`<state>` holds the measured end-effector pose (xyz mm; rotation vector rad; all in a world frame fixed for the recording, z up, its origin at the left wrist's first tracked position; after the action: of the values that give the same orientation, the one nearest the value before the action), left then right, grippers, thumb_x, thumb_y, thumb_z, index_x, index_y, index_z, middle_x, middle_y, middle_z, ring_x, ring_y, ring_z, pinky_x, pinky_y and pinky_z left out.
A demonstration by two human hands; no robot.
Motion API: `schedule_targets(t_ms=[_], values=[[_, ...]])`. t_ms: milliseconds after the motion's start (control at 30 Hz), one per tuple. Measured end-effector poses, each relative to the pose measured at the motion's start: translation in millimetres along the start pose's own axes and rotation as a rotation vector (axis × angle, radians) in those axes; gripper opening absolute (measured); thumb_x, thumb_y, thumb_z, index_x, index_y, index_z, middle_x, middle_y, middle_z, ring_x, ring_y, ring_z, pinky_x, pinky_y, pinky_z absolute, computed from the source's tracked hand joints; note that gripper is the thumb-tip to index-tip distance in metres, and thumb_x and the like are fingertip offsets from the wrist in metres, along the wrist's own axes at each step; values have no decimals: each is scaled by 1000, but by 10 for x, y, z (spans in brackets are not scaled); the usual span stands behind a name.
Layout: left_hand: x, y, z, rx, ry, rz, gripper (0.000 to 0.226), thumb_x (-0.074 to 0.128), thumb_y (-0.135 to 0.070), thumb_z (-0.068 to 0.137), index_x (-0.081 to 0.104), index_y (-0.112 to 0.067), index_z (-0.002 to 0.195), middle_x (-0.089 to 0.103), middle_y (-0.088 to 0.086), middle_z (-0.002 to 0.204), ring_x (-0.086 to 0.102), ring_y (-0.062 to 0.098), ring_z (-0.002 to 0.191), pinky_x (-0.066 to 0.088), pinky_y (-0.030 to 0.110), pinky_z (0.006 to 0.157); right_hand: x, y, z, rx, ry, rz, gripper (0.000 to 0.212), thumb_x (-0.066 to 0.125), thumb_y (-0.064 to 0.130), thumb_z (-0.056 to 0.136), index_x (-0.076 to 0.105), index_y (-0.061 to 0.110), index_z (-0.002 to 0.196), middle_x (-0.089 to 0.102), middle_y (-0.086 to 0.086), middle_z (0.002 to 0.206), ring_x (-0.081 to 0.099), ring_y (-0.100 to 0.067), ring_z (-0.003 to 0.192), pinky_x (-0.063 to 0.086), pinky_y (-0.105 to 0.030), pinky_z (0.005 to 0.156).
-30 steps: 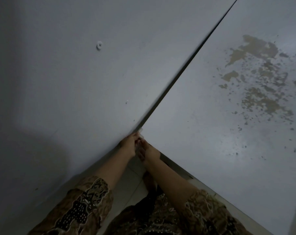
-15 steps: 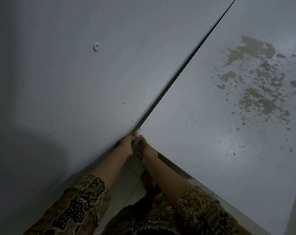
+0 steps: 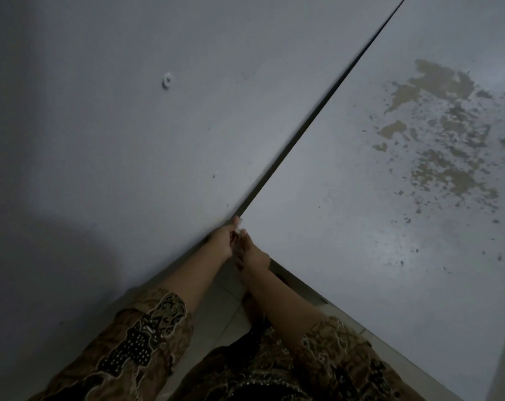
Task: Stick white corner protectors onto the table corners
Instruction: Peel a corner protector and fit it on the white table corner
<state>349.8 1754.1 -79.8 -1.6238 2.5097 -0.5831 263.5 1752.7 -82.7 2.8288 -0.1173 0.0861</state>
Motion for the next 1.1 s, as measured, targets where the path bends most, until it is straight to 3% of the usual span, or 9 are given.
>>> schedule_targets(t_ms=[200,400,533,600,700,800,900,1000,1100], values=[[-69,35,207,-4,-2,-41,57,62,-25,90,43,1,137,46,16,141,45,28,130,41,35,102,34,2,-39,-9,40,36,42,75,26,82,67,-3,111,70,-15,111,68,-24,86,54,-28,66],[-627,314,1346,38,-186,51,126,95,-52,17,50,-11,128,58,8,130,58,27,114,47,51,97,32,-29,27,4,62,13,46,77,30,79,67,-3,110,71,-16,111,69,-25,94,57,-39,86],[-535,221,1061,82,-182,72,139,95,-52,24,33,-15,143,44,8,144,45,29,130,36,51,107,-7,8,-20,28,76,-68,45,76,35,79,67,2,109,68,-11,118,66,-24,106,52,-25,62],[-619,277,1367,85,-152,69,138,94,-54,25,34,-14,143,44,6,143,45,30,129,37,52,105,-17,32,-39,57,71,-88,33,72,31,84,66,3,101,65,-11,122,63,-24,110,51,-24,66],[-809,384,2015,39,-137,18,132,93,-59,21,44,-16,136,51,8,138,51,31,121,41,58,99,-67,62,-10,67,-7,-125,28,80,27,75,62,6,73,71,-13,103,65,-19,81,48,-23,50],[-425,192,1059,5,-70,-2,99,88,-45,58,43,-8,138,49,8,139,48,26,125,41,40,102,-46,19,0,61,3,-126,34,82,29,73,66,1,85,69,-12,92,61,-15,69,48,-23,51],[-60,23,66,39,70,11,47,57,-29,93,51,-4,132,53,4,123,48,18,118,37,28,98,-39,-7,27,60,36,-98,32,79,27,78,69,1,93,67,-9,88,55,-11,59,43,-20,43],[-71,4,-38,75,117,-10,46,43,-32,99,47,-3,135,51,14,135,54,22,112,38,27,97,-31,-1,17,60,70,-90,21,77,26,79,65,9,77,62,-4,76,50,-9,54,40,-19,43],[-122,10,-102,91,97,-2,44,38,-26,101,43,-1,137,45,16,141,49,25,124,35,25,98,-11,-2,10,53,106,-83,26,77,27,80,67,5,90,66,-6,87,59,-13,68,48,-23,59]])
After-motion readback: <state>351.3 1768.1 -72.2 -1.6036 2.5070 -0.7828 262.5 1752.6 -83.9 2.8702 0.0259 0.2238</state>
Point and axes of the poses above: each hand's wrist, its own z-axis towards the middle knuckle, its own x-axis out of the palm, y = z × x, the point moved 7 cm from there along z, towards the middle knuckle
